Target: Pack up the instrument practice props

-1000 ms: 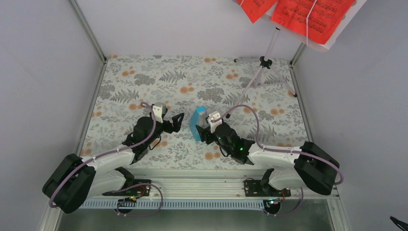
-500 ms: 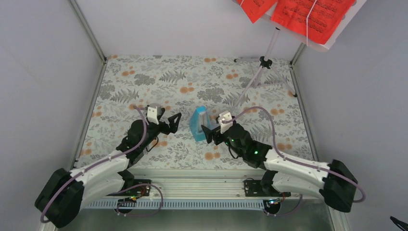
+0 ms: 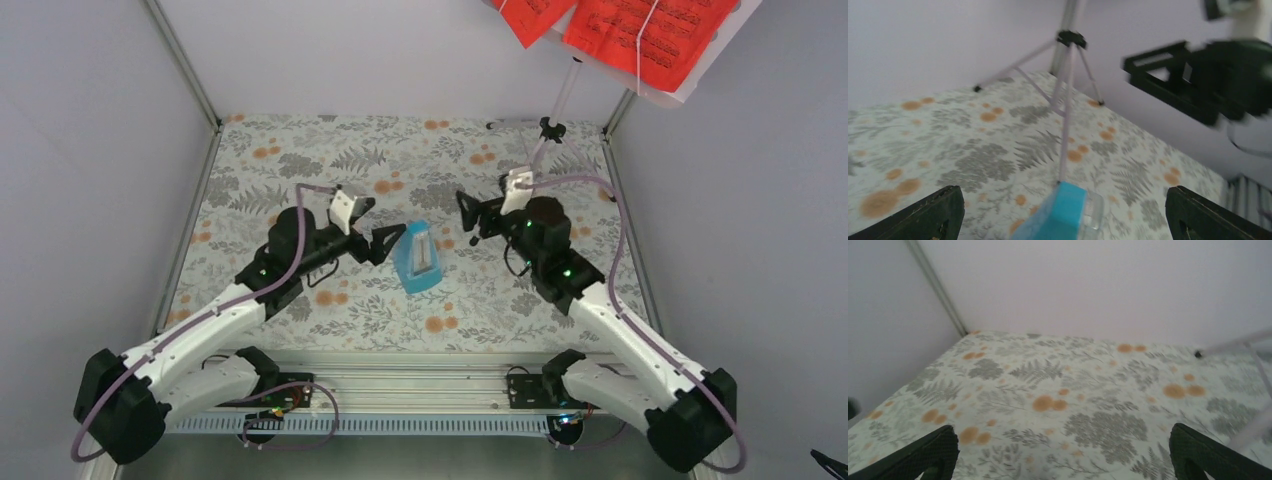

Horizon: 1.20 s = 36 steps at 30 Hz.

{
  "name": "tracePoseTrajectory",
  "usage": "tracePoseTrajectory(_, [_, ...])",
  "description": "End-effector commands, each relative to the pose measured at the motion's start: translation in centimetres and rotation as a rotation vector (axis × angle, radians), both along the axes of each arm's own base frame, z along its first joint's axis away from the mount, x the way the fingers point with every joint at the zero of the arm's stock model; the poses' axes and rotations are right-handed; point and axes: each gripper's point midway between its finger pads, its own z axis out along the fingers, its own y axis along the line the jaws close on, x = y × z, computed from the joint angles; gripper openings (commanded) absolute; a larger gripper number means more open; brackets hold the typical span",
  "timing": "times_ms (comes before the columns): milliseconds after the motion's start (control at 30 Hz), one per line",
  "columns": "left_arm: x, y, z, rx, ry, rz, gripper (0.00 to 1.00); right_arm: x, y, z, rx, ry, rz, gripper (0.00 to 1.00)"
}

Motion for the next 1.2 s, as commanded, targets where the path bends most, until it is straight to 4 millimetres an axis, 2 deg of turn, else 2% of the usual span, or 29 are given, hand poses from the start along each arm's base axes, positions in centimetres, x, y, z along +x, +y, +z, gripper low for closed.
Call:
tracePoseTrajectory(0, [-2.0,-3.4,-1.9,0.137,-0.032,-0.255,1.00,1.9,-2.9,-3.7,0.143,0.181,0.051,1.00])
tracePoseTrajectory(100, [-2.1,-5.3,-3.4,0.195,-0.018,-0.340,1.00,2.6,-6.2,-5.0,0.256,0.202,0.044,1.00])
tracePoseTrajectory(167, [-1.7,-6.0,-4.3,0.230,-0.025,-0.349,1.00,2.5,-7.2,-5.4,0.290,0.195,0.056,1.00])
tracePoseTrajectory(433, [-0.2,-7.9,-5.3,0.262,-0.050,-0.394,1.00,2.0,-8.4,-7.4,0.272,0.201,0.059,1.00])
tracePoseTrajectory(600, [0.6,-8.3,-6.0,0.287,-0.055,-0.384,0.99,1.6,-8.2,-7.7,0.284,0.191,0.074,0.99])
tracePoseTrajectory(667, [0.9,-8.5,-6.1,0.299,-0.058,-0.388,0.92,1.6,-8.1,-7.7,0.285,0.190,0.080,1.00])
tracePoseTrajectory(733, [1.1,-8.6,-6.5,0.311,-0.052,-0.387,0.78,1.6,-8.1,-7.7,0.287,0.190,0.081,0.99])
tracePoseTrajectory(800, [1.1,-8.6,-6.9,0.314,-0.046,-0.386,0.69,1.6,-8.1,-7.7,0.289,0.191,0.082,1.00])
tracePoseTrajectory(1000, [1.3,-8.5,-7.1,0.313,-0.048,-0.376,0.52,1.5,-8.1,-7.7,0.289,0.185,0.084,1.00])
tracePoseTrajectory(1167, [1.4,-8.5,-7.4,0.323,-0.045,-0.369,0.43,1.4,-8.2,-7.7,0.287,0.184,0.079,1.00])
